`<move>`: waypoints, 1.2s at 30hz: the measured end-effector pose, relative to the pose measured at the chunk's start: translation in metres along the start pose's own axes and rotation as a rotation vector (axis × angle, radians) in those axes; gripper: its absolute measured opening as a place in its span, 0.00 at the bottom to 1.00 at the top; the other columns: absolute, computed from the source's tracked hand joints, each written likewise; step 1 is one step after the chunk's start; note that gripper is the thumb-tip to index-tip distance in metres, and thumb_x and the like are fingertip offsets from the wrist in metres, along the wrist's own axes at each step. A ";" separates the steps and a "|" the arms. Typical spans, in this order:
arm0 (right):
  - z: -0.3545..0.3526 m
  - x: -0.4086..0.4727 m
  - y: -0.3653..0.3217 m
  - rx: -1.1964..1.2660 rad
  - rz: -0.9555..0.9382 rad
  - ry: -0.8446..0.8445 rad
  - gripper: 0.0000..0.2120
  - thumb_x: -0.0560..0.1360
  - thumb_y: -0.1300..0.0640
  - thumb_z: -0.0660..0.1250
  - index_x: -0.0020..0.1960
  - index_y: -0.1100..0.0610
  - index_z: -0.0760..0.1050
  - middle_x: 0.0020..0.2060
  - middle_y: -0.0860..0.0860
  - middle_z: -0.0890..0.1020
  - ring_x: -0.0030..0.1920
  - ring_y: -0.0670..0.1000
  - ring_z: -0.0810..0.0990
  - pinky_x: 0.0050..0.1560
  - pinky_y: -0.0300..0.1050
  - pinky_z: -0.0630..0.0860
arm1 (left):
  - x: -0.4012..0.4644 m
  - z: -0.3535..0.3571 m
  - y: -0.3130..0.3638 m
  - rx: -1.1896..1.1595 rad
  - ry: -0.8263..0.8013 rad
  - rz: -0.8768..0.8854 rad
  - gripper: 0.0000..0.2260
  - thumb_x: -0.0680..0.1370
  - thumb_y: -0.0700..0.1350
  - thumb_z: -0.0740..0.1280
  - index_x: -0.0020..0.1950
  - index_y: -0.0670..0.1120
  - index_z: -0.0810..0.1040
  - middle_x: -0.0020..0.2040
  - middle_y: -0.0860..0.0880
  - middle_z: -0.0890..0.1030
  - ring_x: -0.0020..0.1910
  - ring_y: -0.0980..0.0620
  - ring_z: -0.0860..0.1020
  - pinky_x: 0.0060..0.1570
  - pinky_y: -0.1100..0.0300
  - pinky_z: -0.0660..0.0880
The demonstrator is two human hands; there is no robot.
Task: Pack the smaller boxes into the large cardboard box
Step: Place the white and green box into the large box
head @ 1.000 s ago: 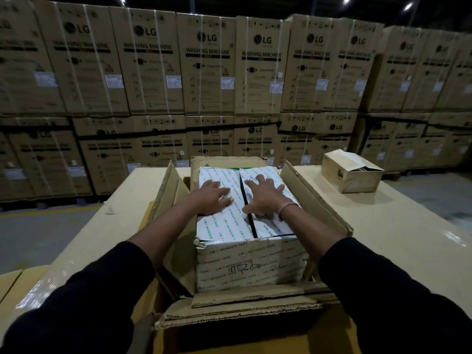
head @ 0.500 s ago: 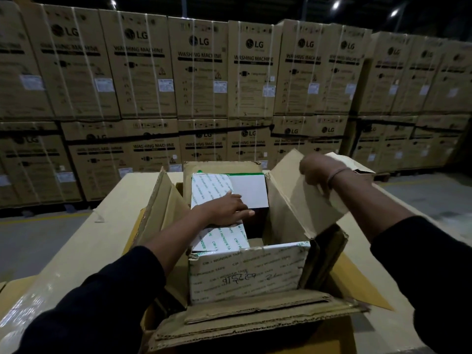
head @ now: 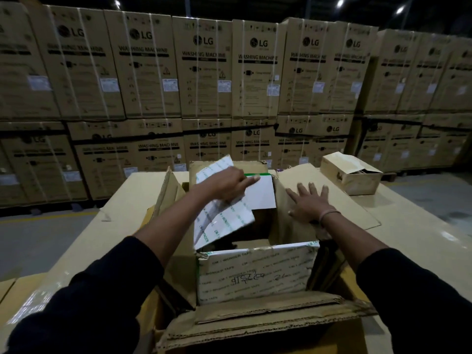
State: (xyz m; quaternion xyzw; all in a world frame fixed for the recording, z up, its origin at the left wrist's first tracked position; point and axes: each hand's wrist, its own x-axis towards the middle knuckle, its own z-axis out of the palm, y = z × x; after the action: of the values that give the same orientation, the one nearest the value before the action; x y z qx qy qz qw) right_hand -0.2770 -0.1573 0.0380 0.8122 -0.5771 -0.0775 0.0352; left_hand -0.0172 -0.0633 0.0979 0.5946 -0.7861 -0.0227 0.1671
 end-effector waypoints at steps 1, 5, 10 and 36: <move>0.000 0.000 0.000 0.005 0.007 0.000 0.38 0.82 0.39 0.59 0.85 0.41 0.42 0.85 0.52 0.42 0.83 0.63 0.38 0.75 0.75 0.36 | 0.001 -0.017 0.002 -0.022 0.007 -0.041 0.38 0.83 0.68 0.48 0.45 0.38 0.83 0.45 0.39 0.83 0.44 0.42 0.82 0.54 0.46 0.79; 0.001 0.004 -0.007 0.015 0.028 0.001 0.39 0.81 0.45 0.60 0.85 0.43 0.42 0.85 0.53 0.41 0.83 0.64 0.38 0.75 0.76 0.36 | -0.010 -0.086 -0.017 0.001 -0.059 -0.238 0.41 0.78 0.76 0.46 0.50 0.45 0.85 0.49 0.48 0.84 0.50 0.49 0.81 0.56 0.49 0.73; 0.007 0.007 -0.012 0.007 0.051 0.022 0.41 0.79 0.49 0.61 0.85 0.46 0.41 0.84 0.54 0.42 0.82 0.67 0.38 0.74 0.77 0.37 | -0.037 -0.117 -0.079 0.165 -0.394 -0.440 0.31 0.72 0.71 0.68 0.65 0.50 0.81 0.61 0.50 0.84 0.55 0.50 0.81 0.50 0.54 0.77; 0.034 0.010 -0.022 -0.102 0.045 0.301 0.43 0.76 0.39 0.61 0.85 0.51 0.48 0.83 0.59 0.52 0.82 0.69 0.48 0.75 0.76 0.45 | 0.061 0.047 -0.097 0.710 -0.505 -0.163 0.66 0.64 0.69 0.78 0.83 0.55 0.32 0.83 0.41 0.34 0.81 0.35 0.36 0.73 0.24 0.41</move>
State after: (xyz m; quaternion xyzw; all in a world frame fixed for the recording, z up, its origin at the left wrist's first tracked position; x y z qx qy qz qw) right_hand -0.2592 -0.1585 0.0007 0.7987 -0.5786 0.0169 0.1642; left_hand 0.0445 -0.1569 0.0457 0.6509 -0.7120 0.0910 -0.2471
